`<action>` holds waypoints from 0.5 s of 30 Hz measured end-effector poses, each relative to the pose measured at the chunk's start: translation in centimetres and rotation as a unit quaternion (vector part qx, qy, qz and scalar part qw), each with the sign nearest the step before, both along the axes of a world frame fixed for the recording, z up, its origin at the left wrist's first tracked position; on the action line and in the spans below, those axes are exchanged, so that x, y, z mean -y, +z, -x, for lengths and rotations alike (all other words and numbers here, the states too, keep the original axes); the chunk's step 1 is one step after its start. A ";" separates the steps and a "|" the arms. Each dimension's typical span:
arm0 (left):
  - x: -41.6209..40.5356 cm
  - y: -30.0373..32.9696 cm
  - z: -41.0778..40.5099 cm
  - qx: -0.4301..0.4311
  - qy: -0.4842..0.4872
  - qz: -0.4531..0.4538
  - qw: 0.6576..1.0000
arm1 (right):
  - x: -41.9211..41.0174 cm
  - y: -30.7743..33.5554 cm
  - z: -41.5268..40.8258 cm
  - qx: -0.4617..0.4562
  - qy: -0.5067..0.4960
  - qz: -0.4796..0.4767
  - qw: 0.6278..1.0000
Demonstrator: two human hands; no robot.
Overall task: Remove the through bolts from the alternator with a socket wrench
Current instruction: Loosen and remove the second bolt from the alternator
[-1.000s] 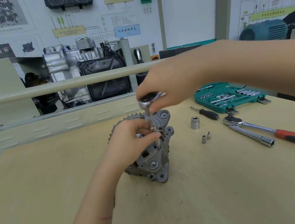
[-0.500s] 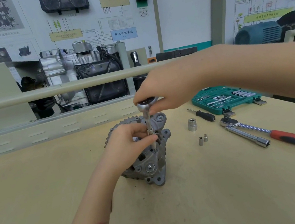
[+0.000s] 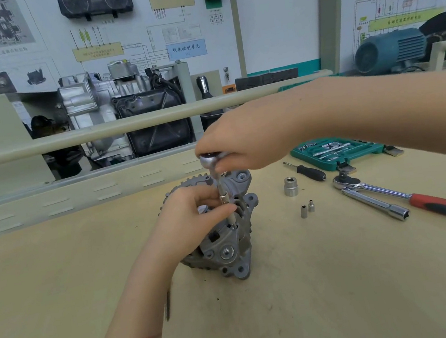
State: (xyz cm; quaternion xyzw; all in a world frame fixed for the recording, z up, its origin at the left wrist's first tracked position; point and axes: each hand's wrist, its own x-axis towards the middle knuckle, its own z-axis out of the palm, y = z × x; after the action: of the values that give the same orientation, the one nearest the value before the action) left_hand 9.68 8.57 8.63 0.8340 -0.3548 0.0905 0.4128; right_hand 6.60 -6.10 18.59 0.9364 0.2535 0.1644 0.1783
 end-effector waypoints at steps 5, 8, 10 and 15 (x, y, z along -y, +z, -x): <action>-0.2 0.1 0.1 -0.004 -0.001 0.010 1.000 | 0.0 -0.1 -0.6 0.010 0.023 0.027 0.999; 0.2 0.0 0.2 0.047 0.046 -0.006 0.998 | 0.3 -0.1 -0.9 0.052 0.018 0.037 0.998; 0.4 0.0 0.3 0.072 0.067 -0.021 0.995 | 0.5 -0.2 -1.0 0.067 0.022 0.047 0.996; 0.1 0.2 0.3 0.010 0.024 -0.023 0.999 | 0.4 -0.8 -1.6 0.072 0.022 0.034 0.997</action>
State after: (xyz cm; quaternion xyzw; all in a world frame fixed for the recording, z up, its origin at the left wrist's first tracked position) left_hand 9.34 8.44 8.88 0.8505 -0.3407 0.1002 0.3880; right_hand 8.18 -6.48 17.81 0.9100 0.2656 0.2263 0.2238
